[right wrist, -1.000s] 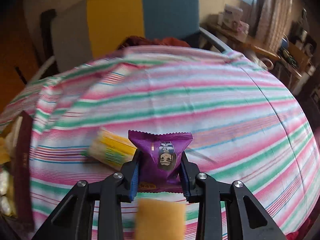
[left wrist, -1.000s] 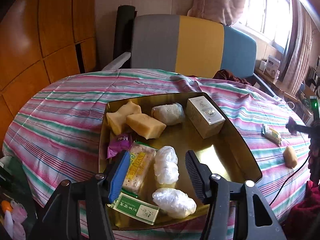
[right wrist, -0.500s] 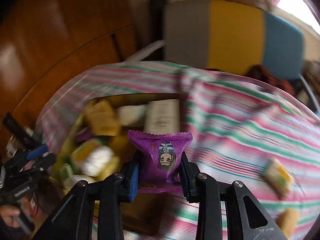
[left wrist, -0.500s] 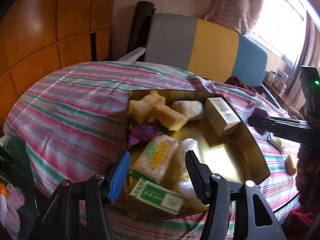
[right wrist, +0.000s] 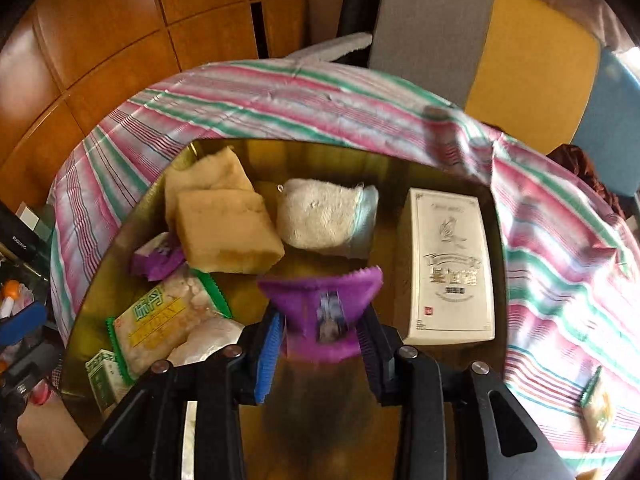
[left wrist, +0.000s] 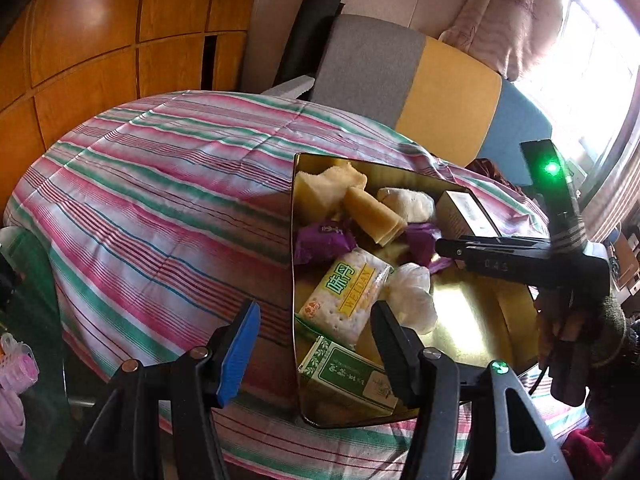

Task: Organize objects
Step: 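Carry the purple snack packet into the tray and release it with the right gripper, then reach the left gripper to the WEIDAN cracker pack and grasp it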

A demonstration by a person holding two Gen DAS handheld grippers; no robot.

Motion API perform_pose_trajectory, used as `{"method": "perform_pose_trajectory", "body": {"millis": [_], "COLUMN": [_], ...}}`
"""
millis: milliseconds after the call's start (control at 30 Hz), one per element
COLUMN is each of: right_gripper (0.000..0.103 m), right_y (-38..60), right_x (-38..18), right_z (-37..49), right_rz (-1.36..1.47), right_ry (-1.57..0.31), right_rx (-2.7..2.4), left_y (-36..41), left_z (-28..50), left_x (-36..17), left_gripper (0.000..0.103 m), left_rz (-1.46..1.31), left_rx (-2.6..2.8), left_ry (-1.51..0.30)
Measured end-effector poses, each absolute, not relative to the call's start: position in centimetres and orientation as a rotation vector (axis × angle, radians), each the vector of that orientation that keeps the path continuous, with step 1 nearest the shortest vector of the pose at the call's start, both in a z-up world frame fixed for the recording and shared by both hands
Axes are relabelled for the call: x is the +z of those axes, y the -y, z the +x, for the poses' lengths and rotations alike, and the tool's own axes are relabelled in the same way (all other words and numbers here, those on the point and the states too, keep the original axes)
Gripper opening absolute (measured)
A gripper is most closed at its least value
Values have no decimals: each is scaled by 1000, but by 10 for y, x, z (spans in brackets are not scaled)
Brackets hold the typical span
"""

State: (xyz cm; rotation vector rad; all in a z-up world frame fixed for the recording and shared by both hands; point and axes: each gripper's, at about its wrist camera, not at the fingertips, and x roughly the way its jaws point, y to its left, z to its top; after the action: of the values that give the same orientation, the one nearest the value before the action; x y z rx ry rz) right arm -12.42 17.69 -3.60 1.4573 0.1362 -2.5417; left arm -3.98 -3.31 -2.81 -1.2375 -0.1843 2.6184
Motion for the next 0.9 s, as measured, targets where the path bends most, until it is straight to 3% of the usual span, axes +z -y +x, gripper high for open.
{"method": "perform_pose_trajectory", "body": {"millis": [133,500,900], "right_gripper": [39,59,71], "right_y": [-185,-238,-378], "right_x": [-25,8,15], "right_z": [-113,-48,25], "right_rz": [1405,1271,1356], "right_ry": [-83,94,282], "right_rx": [-2560,-2653,-2898], "left_y": [30,5,-55], "left_z": [-39,-32,-16], "left_x": [-29,-12,0], "left_gripper": [58,58,58], "left_rz": [-1240,-1181,-1112], "left_rx": [2621,2597,2474], "left_ry": [166,76,-95]}}
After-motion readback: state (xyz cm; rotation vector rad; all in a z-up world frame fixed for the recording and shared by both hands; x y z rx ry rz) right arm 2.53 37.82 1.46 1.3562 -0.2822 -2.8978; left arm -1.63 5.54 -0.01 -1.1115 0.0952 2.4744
